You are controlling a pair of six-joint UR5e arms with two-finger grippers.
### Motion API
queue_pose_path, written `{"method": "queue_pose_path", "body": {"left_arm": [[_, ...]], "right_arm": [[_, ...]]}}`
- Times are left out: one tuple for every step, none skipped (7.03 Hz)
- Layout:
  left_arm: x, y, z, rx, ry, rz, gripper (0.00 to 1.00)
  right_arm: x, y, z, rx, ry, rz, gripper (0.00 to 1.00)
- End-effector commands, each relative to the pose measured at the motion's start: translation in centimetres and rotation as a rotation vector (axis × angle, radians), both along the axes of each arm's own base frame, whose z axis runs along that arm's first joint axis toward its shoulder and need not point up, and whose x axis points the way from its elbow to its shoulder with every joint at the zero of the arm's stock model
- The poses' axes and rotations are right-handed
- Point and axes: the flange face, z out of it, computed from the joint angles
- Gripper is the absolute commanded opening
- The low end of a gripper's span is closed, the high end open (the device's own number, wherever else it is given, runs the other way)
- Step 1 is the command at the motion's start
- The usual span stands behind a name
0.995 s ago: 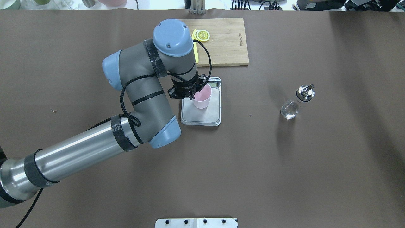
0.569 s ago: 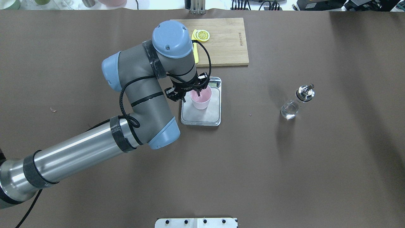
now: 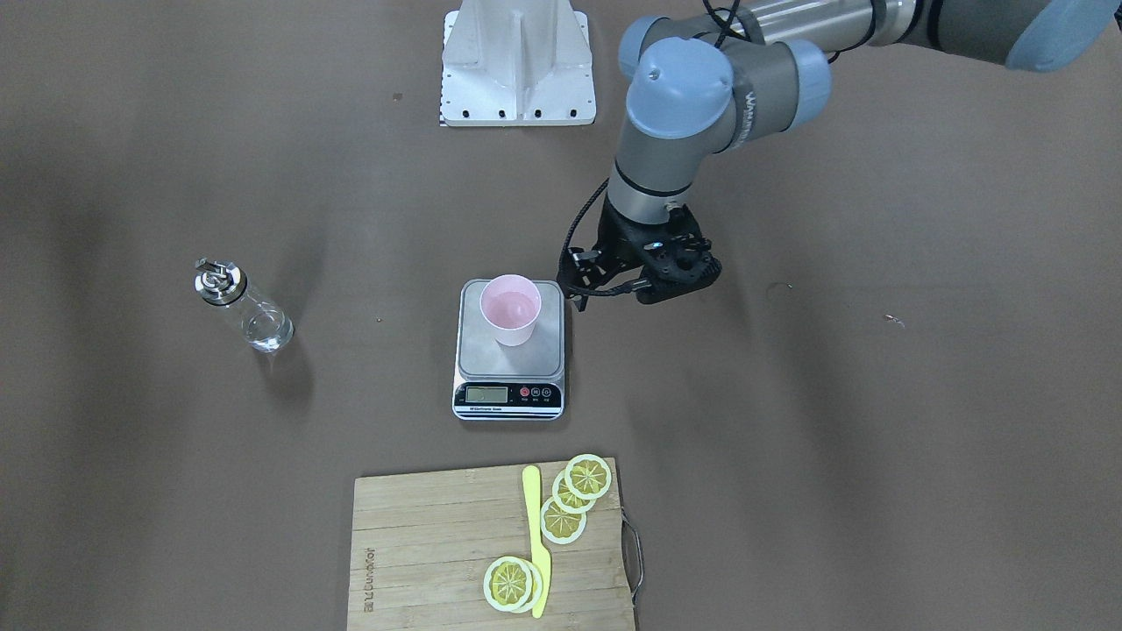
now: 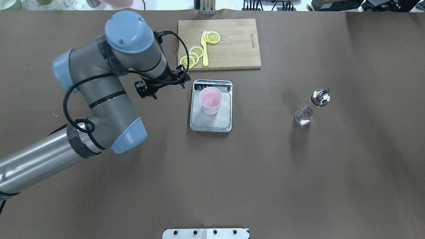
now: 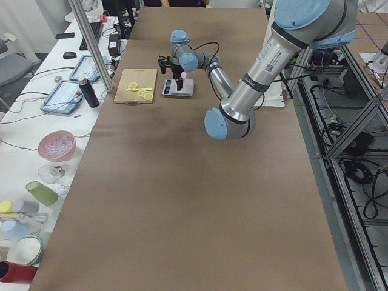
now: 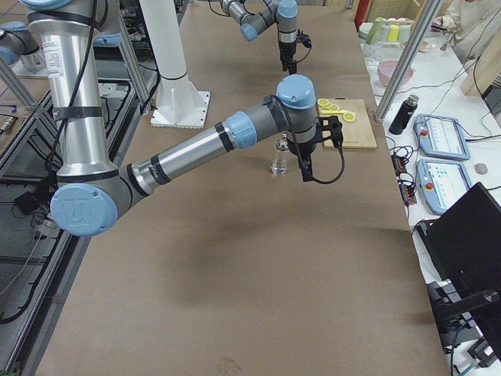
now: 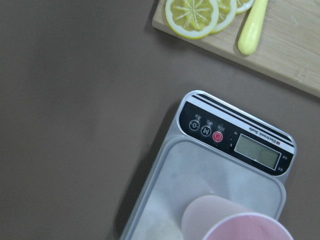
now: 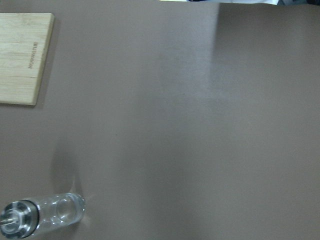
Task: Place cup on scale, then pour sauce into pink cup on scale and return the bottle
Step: 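Open the left gripper and lift away while the right arm moves in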
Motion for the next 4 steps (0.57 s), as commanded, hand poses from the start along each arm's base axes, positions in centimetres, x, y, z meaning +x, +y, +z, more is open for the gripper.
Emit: {"method": "queue_pose_path", "body": {"left_arm": [[-2.9,-0.2,2.9,0.022,-0.031,0.006,0.98],[-3.2,-0.3,3.5,0.017,-0.037,0.002,0.98],[-3.4,-0.3,4.3,0.022,-0.046,0.010,0.98],[-3.8,-0.3,5.2,0.024,-0.055,0.018,0.98]], "right_arm": [[-5.1,4.6,-6.8,0.089,0.046,0.029,1.00],[-9.4,7.4,-9.9,0.115,0.062,0.057,1.00],[-12.9,9.8,-12.0,0.124,0.058,0.088,1.00],[-15.8,12.4,-13.9,0.130,0.036,0.112,1.00]]}}
